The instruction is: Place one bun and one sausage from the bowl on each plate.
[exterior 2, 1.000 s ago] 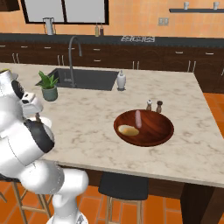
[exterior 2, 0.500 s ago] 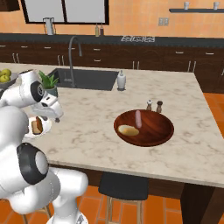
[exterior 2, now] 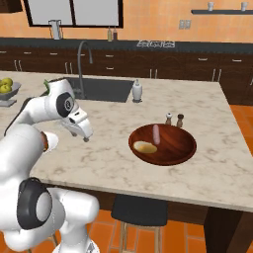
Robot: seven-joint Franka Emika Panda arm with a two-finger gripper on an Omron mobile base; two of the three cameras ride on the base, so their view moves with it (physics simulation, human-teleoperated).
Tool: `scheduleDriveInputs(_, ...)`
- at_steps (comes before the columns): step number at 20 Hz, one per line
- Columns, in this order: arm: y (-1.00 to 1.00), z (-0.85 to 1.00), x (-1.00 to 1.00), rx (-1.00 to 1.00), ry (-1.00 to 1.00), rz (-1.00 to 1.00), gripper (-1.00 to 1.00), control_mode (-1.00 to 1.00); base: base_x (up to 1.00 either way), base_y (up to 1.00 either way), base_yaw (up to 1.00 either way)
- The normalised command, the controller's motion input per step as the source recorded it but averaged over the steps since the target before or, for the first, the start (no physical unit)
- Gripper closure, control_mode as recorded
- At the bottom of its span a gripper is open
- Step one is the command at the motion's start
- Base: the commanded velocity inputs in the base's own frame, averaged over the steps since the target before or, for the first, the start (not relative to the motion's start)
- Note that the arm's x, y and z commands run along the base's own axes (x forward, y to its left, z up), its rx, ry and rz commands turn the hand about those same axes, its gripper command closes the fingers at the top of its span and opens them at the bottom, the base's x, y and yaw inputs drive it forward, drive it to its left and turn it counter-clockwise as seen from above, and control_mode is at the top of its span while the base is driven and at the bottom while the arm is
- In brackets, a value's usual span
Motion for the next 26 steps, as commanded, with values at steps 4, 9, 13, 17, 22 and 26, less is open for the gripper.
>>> scheduleDriveInputs(4, -0.59, 0.00, 0.02, 0.07, 0.00, -0.08, -1.00, -1.00, 0.00, 0.00, 0.00)
scheduleDriveInputs(9, -0.75, 0.00, 0.04, 0.06, 0.00, -0.08, -1.00, -1.00, 0.00, 0.00, 0.00)
scheduleDriveInputs(13, -0.79, 0.00, 0.18, 0.09, 0.00, 0.00, -1.00, -1.00, 0.00, 0.00, 0.00)
scheduleDriveInputs(17, -0.69, 0.00, 0.23, 0.13, 0.00, 0.00, -1.00, -1.00, 0.00, 0.00, 0.00)
scheduleDriveInputs(22, -0.46, 0.00, 0.33, 0.10, 0.00, 0.00, -1.00, -1.00, 0.00, 0.00, 0.00)
scheduleDriveInputs(26, -0.28, 0.00, 0.36, 0.05, 0.03, 0.00, -1.00, -1.00, 0.00, 0.00, 0.00)
